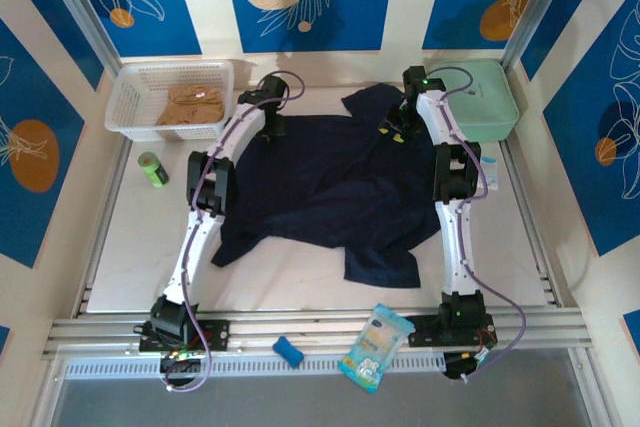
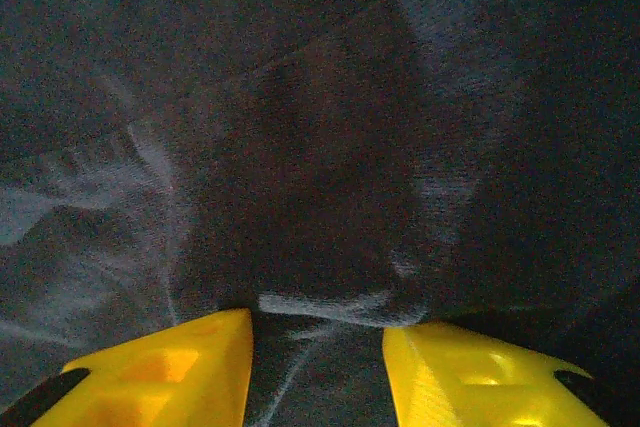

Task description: Fold and stack the t-shirts

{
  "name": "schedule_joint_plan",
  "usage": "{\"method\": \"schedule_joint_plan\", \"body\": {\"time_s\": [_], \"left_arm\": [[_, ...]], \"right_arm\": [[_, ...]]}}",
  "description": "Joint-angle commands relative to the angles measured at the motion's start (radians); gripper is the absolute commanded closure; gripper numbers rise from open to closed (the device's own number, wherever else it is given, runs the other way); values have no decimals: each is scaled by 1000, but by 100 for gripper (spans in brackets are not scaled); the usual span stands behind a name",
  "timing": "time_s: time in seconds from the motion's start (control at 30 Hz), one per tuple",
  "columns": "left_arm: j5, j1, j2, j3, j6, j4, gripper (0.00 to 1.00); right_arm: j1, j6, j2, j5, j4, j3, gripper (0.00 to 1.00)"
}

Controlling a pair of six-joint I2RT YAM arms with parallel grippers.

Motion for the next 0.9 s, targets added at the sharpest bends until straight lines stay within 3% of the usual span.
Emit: {"method": "schedule_joint_plan", "body": {"time_s": [0.0, 0.2, 0.43, 0.57, 0.6, 0.73, 0.87], "left_arm": [[-27, 35, 34, 21, 3, -58, 73], [-51, 48, -12, 0, 20, -55, 71], [-65, 51, -2, -78, 54, -44, 71], [-58, 54, 9, -79, 70, -31, 73], [-45, 56, 3, -79, 72, -23, 73], [-8, 57, -39, -75, 85, 20, 72], [23, 53, -142, -82, 89, 34, 57]], "right_arm": [[-5, 8, 24, 27, -71, 3, 53], [-5, 0, -84, 120, -102, -119, 46], [-45, 10, -253, 122, 43, -456, 43], [-55, -22, -258, 91, 80, -476, 40], [-55, -36, -257, 77, 85, -463, 34], [-41, -103, -272, 48, 83, -370, 30], [-19, -138, -398, 78, 76, -401, 27]]}}
